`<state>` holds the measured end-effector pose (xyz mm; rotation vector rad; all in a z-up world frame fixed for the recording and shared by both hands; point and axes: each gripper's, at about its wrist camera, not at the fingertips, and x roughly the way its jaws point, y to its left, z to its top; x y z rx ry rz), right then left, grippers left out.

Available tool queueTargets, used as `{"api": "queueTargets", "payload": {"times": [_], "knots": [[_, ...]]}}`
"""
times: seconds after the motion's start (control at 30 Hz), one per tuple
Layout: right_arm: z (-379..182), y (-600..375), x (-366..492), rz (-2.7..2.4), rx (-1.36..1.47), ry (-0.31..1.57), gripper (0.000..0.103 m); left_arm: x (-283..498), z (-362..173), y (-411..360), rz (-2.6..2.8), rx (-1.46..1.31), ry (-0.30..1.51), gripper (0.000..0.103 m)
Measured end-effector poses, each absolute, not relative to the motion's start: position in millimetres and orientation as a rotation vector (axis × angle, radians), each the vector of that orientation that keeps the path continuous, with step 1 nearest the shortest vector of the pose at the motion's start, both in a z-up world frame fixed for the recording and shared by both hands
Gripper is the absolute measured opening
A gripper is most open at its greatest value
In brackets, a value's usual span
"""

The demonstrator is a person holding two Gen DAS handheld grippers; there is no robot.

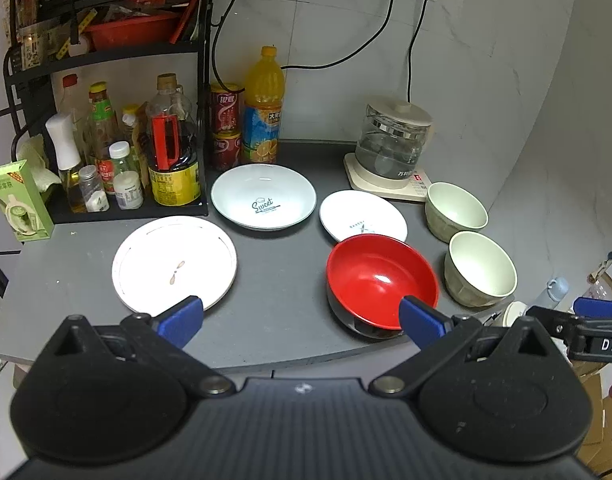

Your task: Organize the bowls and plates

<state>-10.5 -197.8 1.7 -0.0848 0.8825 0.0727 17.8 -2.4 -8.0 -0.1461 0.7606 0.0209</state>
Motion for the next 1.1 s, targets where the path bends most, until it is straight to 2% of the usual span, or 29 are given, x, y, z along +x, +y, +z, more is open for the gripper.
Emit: {"api": "queueTargets", "payload": {"times": [1.1], "knots": [[2.5,-201.2,-3.5,0.082,-0.112,0.872,0.103,22.9,-2.7,-2.6,0.078,-0.167,0.744,0.103]]}}
